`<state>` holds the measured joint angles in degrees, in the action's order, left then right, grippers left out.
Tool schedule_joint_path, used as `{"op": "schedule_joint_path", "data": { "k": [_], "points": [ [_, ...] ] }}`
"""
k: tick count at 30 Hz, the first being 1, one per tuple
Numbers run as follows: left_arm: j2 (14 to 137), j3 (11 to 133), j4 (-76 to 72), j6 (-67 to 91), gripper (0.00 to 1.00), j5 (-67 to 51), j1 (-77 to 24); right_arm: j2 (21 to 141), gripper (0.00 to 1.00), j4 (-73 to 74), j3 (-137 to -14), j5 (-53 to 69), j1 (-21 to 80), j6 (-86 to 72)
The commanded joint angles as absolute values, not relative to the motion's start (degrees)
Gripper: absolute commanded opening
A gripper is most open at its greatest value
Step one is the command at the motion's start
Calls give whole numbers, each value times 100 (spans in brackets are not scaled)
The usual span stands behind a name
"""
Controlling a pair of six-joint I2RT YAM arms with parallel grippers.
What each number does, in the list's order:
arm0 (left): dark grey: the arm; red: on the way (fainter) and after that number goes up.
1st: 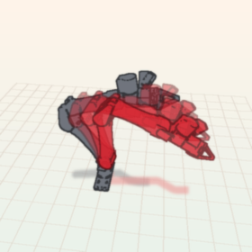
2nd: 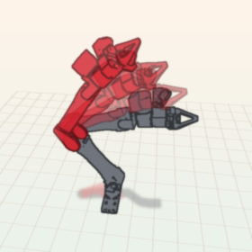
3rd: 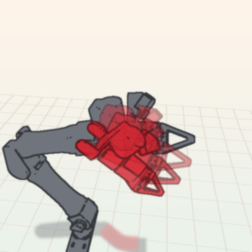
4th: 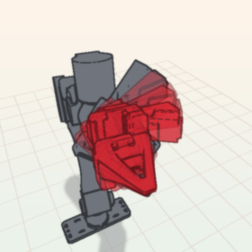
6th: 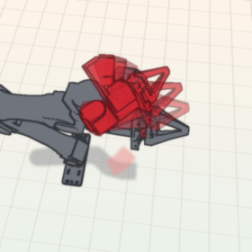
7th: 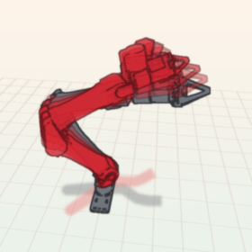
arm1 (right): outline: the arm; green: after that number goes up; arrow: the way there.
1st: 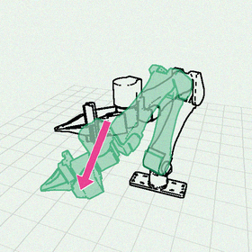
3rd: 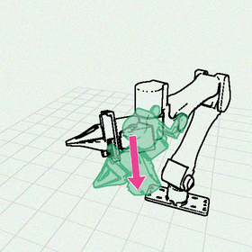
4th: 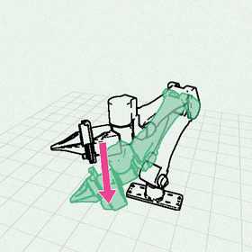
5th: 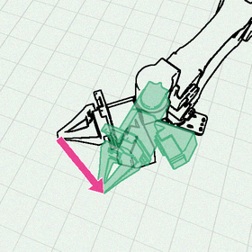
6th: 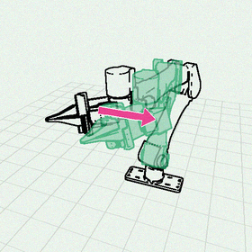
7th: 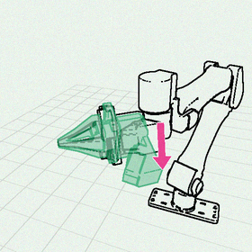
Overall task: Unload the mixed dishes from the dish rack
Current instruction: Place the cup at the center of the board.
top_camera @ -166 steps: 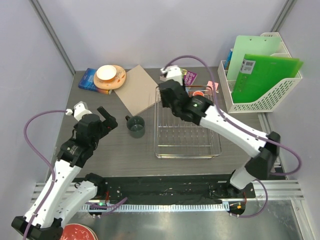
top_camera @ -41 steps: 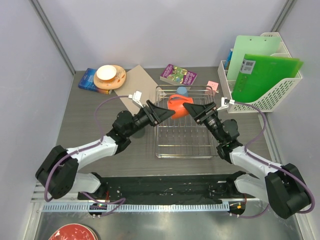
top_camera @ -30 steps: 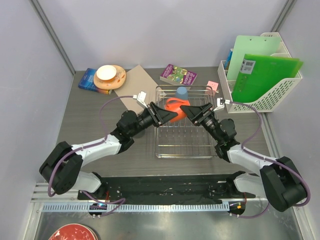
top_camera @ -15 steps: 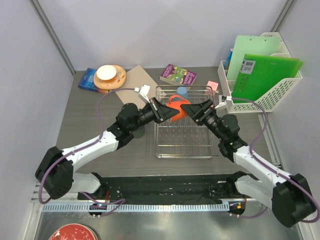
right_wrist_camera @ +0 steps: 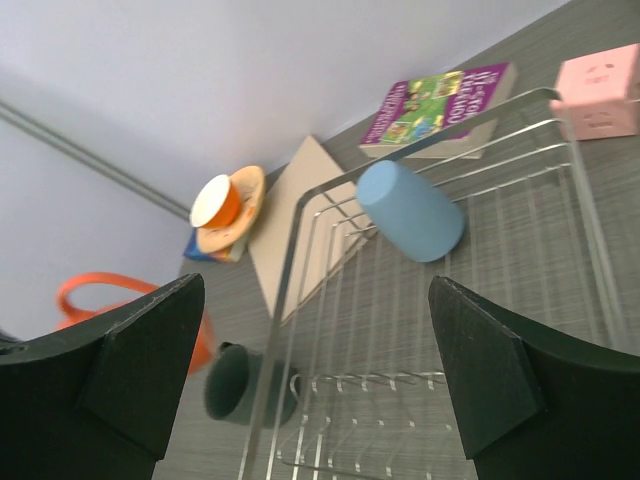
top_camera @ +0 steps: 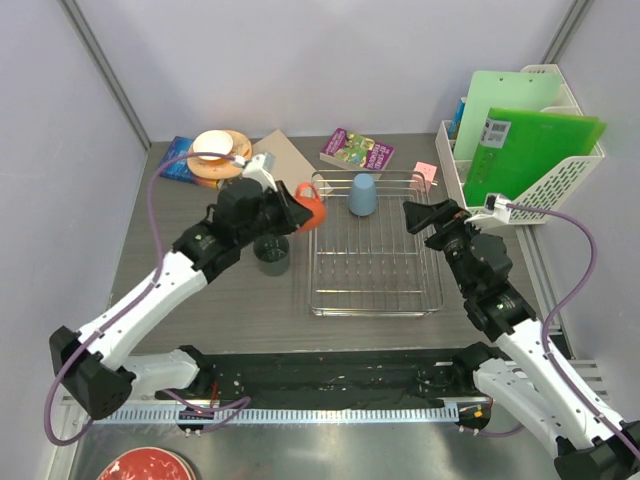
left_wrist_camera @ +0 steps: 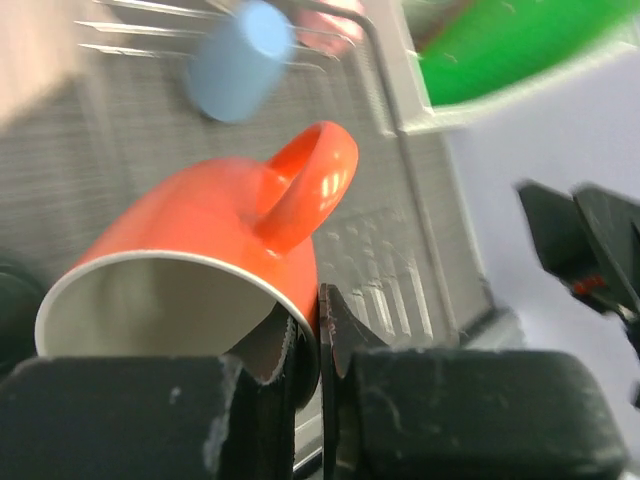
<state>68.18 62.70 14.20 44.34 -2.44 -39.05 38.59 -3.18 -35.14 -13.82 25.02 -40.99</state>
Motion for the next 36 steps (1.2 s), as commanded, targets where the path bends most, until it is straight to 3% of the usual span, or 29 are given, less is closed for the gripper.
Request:
{"op": "schedule_joint_path", "data": {
  "k": [1,3,5,10,14,36],
  "points": [
    [6345,7703,3134,3597,0,1596,-3577,3604,100,421,-3727,-2004,2487,-3604],
    [6564,8285,4256,3402,0,2665,-3481,3560,100,439,-3683,-1908,2487,-3656],
    [6994,8893,4840,3182,0,2908,-3244,3577,100,378,-3622,-1715,2496,-3735],
    [7505,8869,5343,3208,0,1875,-1761,3665,100,430,-3586,-1442,2487,-3806],
    [8172,8570,5344,3234,0,1469,-1381,3665,99,466,-3595,-1266,2487,-3753],
    [9448,7383,4139,3920,0,897,-1231,3656,100,440,-3366,-1081,2496,-3674]
  ]
}}
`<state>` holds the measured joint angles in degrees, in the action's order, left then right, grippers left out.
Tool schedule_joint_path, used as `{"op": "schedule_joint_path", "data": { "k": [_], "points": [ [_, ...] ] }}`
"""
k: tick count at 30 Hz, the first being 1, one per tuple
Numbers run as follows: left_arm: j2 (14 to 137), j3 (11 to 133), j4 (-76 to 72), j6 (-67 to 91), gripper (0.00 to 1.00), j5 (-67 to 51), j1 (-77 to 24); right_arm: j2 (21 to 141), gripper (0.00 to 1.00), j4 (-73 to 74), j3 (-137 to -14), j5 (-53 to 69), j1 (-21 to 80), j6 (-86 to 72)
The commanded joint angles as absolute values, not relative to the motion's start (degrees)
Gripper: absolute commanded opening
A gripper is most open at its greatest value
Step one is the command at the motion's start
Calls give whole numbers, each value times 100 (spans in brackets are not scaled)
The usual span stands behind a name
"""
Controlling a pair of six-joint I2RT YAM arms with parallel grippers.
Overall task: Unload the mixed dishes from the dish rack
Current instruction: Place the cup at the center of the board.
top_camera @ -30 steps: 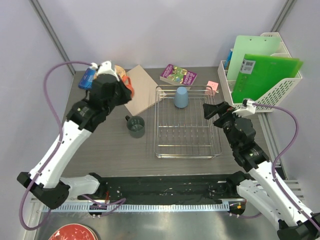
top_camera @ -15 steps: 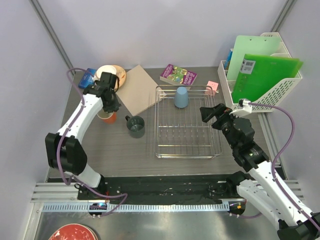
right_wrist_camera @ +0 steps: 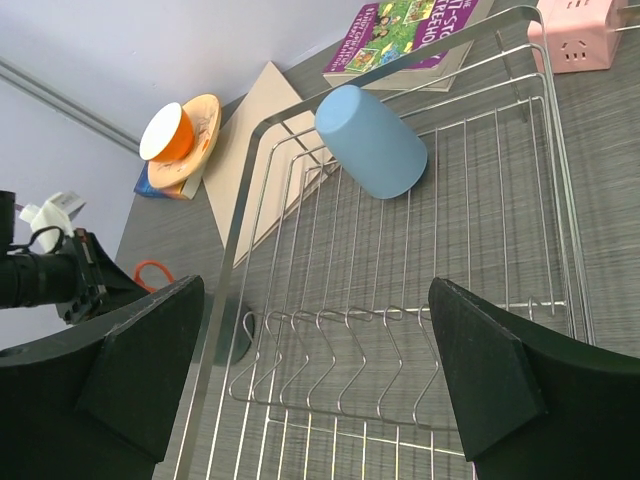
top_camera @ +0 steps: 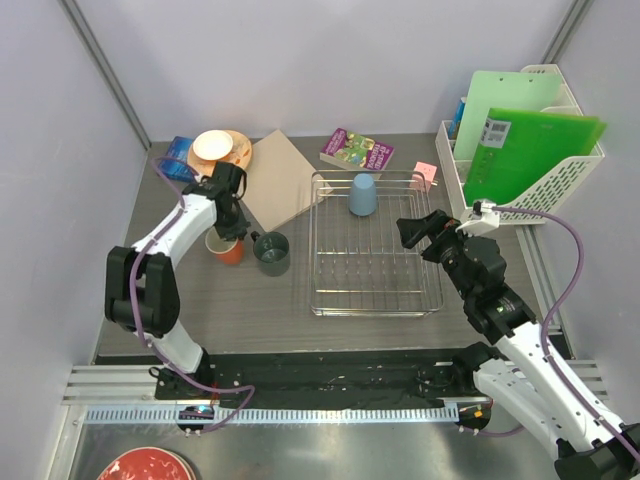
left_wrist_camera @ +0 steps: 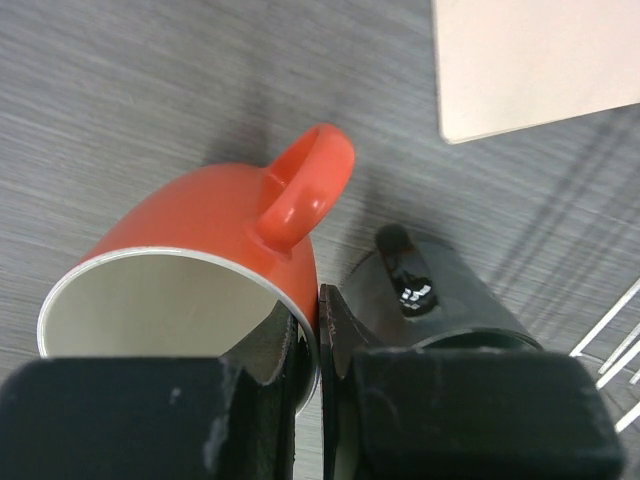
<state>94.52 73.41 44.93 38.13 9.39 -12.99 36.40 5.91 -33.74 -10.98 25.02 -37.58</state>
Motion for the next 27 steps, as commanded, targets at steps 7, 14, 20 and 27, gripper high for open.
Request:
{"op": "schedule_joint_path", "data": {
  "k": [7,14,20,27],
  "points": [
    [9501,7585,4447,3894,14,1028,-1222,3753,100,360,-3340,-1072,2487,-3718],
    [9211,8032,4869,3832,100,1099,-1213,3876,100,325,-3366,-1055,2487,-3700],
    [8553,8613,5203,3876,100,1257,-1213,4182,100,255,-3410,-1151,2487,-3569],
    [6972,7762,4405,4201,100,959,-1248,5614,100,-287,-3665,-1468,2496,-3498]
  ]
}}
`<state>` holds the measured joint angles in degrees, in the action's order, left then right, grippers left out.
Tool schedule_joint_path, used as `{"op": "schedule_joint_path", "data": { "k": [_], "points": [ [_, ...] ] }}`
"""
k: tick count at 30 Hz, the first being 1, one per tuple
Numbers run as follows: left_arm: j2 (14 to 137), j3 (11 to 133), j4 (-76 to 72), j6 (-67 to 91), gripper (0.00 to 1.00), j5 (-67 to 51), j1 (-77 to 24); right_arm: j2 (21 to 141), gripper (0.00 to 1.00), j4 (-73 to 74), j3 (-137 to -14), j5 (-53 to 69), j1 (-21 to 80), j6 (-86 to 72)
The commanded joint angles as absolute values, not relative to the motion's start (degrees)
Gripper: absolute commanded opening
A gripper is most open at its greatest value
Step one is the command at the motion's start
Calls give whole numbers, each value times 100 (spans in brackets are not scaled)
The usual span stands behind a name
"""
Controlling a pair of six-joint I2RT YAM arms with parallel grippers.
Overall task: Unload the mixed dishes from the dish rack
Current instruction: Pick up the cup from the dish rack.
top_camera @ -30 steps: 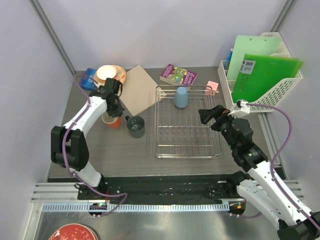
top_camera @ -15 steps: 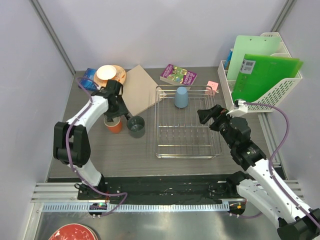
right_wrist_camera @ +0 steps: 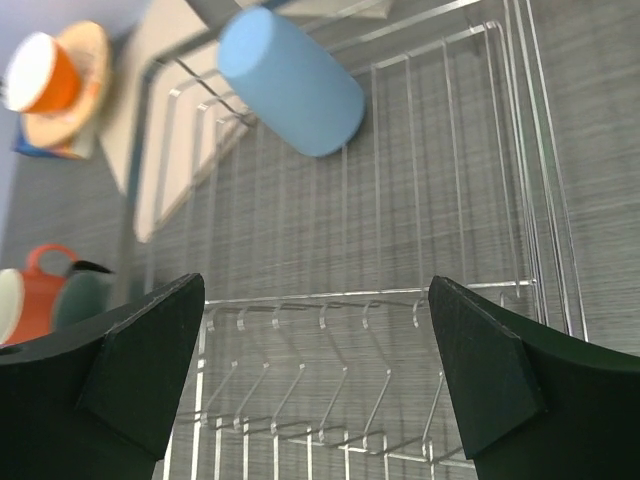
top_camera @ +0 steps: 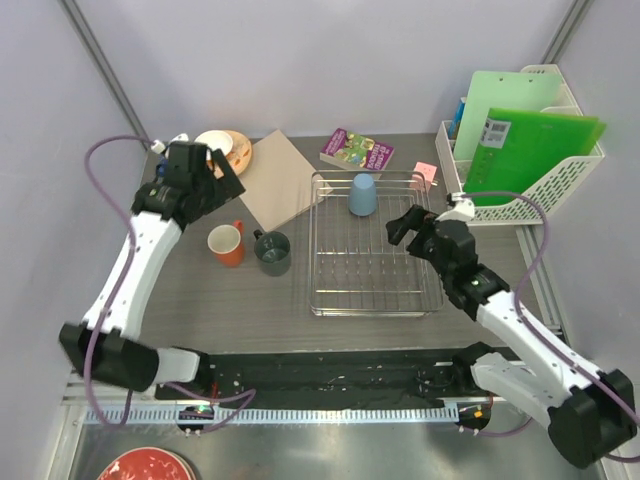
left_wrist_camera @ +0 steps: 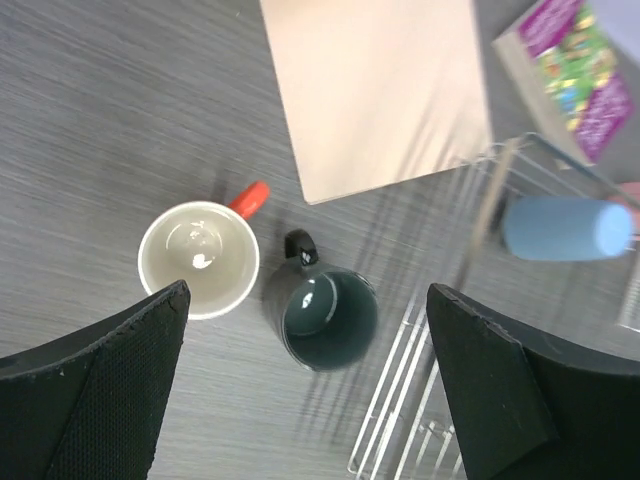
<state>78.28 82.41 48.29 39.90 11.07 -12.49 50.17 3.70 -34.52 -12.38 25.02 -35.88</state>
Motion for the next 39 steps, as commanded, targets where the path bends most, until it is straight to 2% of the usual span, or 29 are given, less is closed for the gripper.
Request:
{"op": "schedule_joint_path", "data": {
  "k": [1,5,10,15,18,25,34,37,39],
  "points": [
    [6778,7613,4264,4236,100,862,-1265,5747,99,-473,-3630,-1468,2505,-3524],
    [5734,6830,3867,4210,100,1062,-1651,6406,100,-888,-3936,-2433,2821,-3332],
    [5046,6329,3823,4087,100,1046,-1828,7791,100,-791,-5341,-3189,3260,-2306],
    [4799,6126,3928,3947,100,1011,-1986,9235,100,-334,-6975,-3278,3287,-1706],
    [4720,5942,3972,3832,100,1106,-1986,9921,100,-317,-7468,-3304,3287,-1363],
    [4483,5582,4052,3788,100,1248,-1986,10861,100,-290,-7953,-3428,3278,-1213],
    [4588,5423,3973,3788,100,1292,-1986,11417,100,-325,-8235,-3762,3269,-1204],
    [4588,5353,3955,3814,100,1301,-1995,11443,96,-299,-8227,-3718,3269,-1230],
    [4588,5317,3946,3841,100,1301,-1995,11382,87,-290,-8174,-3648,3261,-1265]
  ]
}}
